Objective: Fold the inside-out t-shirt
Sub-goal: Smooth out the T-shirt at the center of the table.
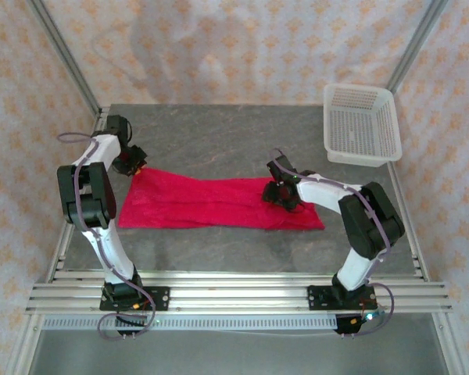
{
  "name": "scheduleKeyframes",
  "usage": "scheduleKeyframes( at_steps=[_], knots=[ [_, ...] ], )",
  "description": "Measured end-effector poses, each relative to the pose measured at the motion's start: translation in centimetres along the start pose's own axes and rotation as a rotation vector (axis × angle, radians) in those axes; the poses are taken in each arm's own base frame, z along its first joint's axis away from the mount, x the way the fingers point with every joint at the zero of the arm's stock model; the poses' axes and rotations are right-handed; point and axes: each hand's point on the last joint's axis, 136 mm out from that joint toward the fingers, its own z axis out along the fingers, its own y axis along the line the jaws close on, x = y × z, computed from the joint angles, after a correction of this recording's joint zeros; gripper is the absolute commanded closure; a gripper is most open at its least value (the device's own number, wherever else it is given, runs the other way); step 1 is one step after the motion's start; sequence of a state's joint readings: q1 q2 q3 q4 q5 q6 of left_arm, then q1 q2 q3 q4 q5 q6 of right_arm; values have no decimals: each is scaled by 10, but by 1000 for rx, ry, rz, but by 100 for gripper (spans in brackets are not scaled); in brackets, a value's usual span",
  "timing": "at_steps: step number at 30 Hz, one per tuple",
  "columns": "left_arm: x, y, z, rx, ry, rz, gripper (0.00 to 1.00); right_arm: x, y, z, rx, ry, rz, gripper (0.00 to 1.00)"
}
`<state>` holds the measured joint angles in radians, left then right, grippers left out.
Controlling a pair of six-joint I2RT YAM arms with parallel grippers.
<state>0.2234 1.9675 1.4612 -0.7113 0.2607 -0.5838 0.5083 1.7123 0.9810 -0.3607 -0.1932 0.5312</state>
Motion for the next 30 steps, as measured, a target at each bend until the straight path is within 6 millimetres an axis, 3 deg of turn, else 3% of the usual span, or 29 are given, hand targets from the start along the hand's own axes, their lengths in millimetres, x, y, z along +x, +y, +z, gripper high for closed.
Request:
scheduleKeyframes(
  at_steps=[1, 4, 7, 9, 11, 13, 15, 18, 20, 22, 24, 30],
  knots=[
    [3, 6, 2, -21, -1, 1, 75, 1, 2, -2, -13, 6, 1, 39],
    [6, 20, -8, -74, -36, 14, 59, 4, 8, -13, -51, 21, 1, 38],
    [1, 16, -53, -101, -167, 47, 47, -2, 17, -35, -93, -1, 1, 37],
    [3, -4, -95, -65, -283, 86, 41, -12, 27, -51, -130, -39, 7, 36],
    [18, -36, -134, 49, -368, 118, 41, -23, 36, -65, -161, -79, 17, 35],
    [41, -65, -149, 188, -376, 135, 41, -31, 42, -70, -177, -105, 36, 35],
    [60, -79, -133, 269, -315, 123, 41, -36, 41, -69, -180, -114, 68, 36],
    [79, -76, -73, 253, -174, 81, 41, -43, 30, -57, -177, -107, 154, 37],
    [96, -54, -20, 174, -53, 49, 41, -41, 10, -40, -153, -85, 228, 37],
    [109, -28, 9, 112, 27, 16, 41, -28, -16, -24, -104, -50, 283, 37],
    [110, -11, 16, 101, 63, -26, 41, -8, -42, -12, -48, -8, 318, 37],
    [75, 24, 12, 93, 20, -117, 41, 0, -64, -19, -50, -38, 351, 35]
  ],
)
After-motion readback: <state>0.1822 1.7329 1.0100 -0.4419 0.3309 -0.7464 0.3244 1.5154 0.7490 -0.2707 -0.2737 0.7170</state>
